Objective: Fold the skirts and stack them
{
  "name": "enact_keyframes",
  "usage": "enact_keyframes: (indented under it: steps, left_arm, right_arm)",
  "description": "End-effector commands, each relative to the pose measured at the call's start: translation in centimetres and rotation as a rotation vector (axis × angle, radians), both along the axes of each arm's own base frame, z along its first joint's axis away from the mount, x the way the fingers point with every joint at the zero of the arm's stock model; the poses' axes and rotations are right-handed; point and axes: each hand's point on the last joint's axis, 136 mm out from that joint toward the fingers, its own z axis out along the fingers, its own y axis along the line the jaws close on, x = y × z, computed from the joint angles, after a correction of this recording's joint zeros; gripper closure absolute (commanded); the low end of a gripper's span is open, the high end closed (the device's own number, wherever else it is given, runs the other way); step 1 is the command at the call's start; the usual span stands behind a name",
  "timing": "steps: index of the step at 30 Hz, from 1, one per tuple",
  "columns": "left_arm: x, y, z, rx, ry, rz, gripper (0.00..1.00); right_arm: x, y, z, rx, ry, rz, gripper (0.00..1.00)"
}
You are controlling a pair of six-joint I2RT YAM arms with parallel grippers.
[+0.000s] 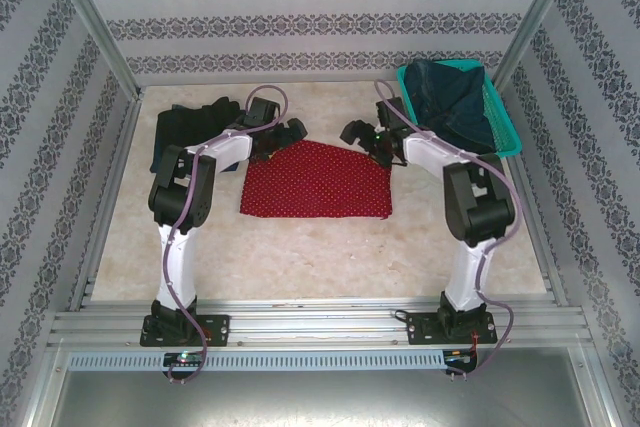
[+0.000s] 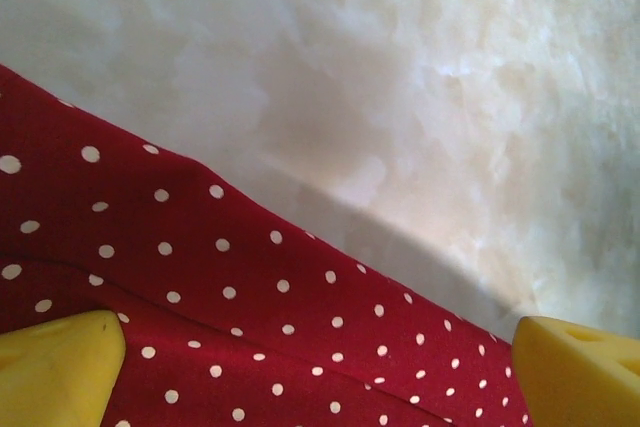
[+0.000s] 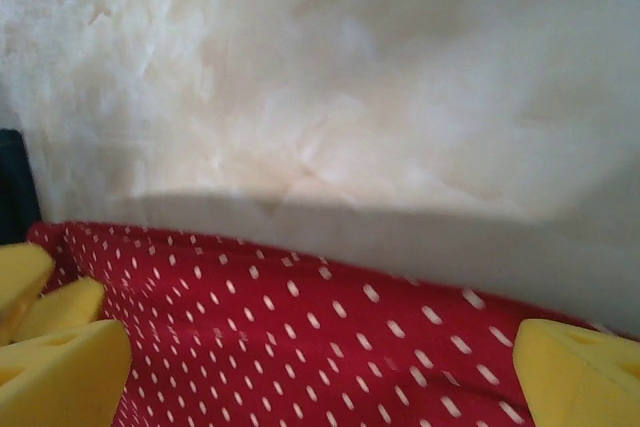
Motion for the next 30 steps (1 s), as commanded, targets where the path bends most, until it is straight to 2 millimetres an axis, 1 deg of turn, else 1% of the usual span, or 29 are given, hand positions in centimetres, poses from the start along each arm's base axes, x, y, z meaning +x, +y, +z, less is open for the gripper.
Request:
enact_keyframes:
  steps: [1, 2, 4, 6, 8, 10, 11, 12, 13, 14, 16, 19, 22, 25, 27, 30]
  left_arm:
    - [-2.0, -1.1, 2.9, -0.077, 0.019, -0.075, 0.00]
    - [-2.4, -1.4, 3.7, -0.093, 0.016, -0.091, 0.00]
    - [-3.2, -1.8, 4.5, -0.109, 0.014, -0.108, 0.00]
    - [-4.0, -1.9, 4.3, -0.117, 0.021, -0.113, 0.00]
    - [-4.4, -1.2, 3.0, -0.088, 0.032, -0.095, 0.00]
    - [-4.9, -0.1, 1.2, -0.037, 0.081, -0.064, 0.00]
    - [-5.1, 0.1, 0.5, -0.032, 0.103, -0.061, 0.00]
    - [-5.3, -0.2, 0.3, -0.045, 0.109, -0.073, 0.00]
    - [-5.4, -0.9, 0.6, -0.080, 0.101, -0.100, 0.00]
    - [-5.5, -1.9, 1.1, -0.124, 0.086, -0.135, 0.00]
    - [-6.0, -2.7, 1.8, -0.143, 0.082, -0.166, 0.00]
    - [-7.0, -3.6, 3.5, -0.136, 0.073, -0.196, 0.00]
    - [-8.4, -4.5, 5.5, -0.158, 0.053, -0.200, 0.00]
    - [-10.3, -5.9, 6.9, -0.222, 0.048, -0.200, 0.00]
    - [-11.8, -6.8, 7.2, -0.257, 0.066, -0.199, 0.00]
    - [-13.7, -8.3, 7.5, -0.331, 0.077, -0.184, 0.00]
  right_arm:
    - [-3.1, -2.6, 0.8, -0.091, 0.011, 0.040, 0.02]
    - [-3.7, -2.8, 0.5, -0.077, 0.021, 0.048, 0.02]
    - [-4.4, -2.3, -0.1, -0.026, 0.041, 0.085, 0.02]
    - [-4.9, -1.9, -1.2, 0.002, 0.079, 0.103, 0.02]
    - [-5.1, -1.6, -2.5, 0.020, 0.121, 0.116, 0.02]
    - [-5.1, -1.5, -3.4, 0.017, 0.149, 0.115, 0.02]
    - [-5.1, -1.6, -3.7, 0.012, 0.162, 0.113, 0.02]
    - [-5.1, -1.6, -3.6, 0.010, 0.166, 0.111, 0.02]
    - [-5.2, -1.2, -3.1, 0.013, 0.147, 0.120, 0.02]
    - [-5.2, -0.9, -2.2, 0.007, 0.112, 0.133, 0.02]
    - [-5.7, -0.5, -0.9, -0.019, 0.072, 0.150, 0.02]
    - [-7.0, 0.3, 0.4, -0.022, 0.078, 0.166, 0.02]
    - [-8.7, 1.8, 1.3, 0.024, 0.087, 0.177, 0.02]
    - [-10.4, 3.5, 1.3, 0.103, 0.110, 0.166, 0.02]
    - [-11.1, 4.7, 1.3, 0.166, 0.123, 0.150, 0.02]
    - [-11.6, 6.6, 1.1, 0.257, 0.137, 0.133, 0.02]
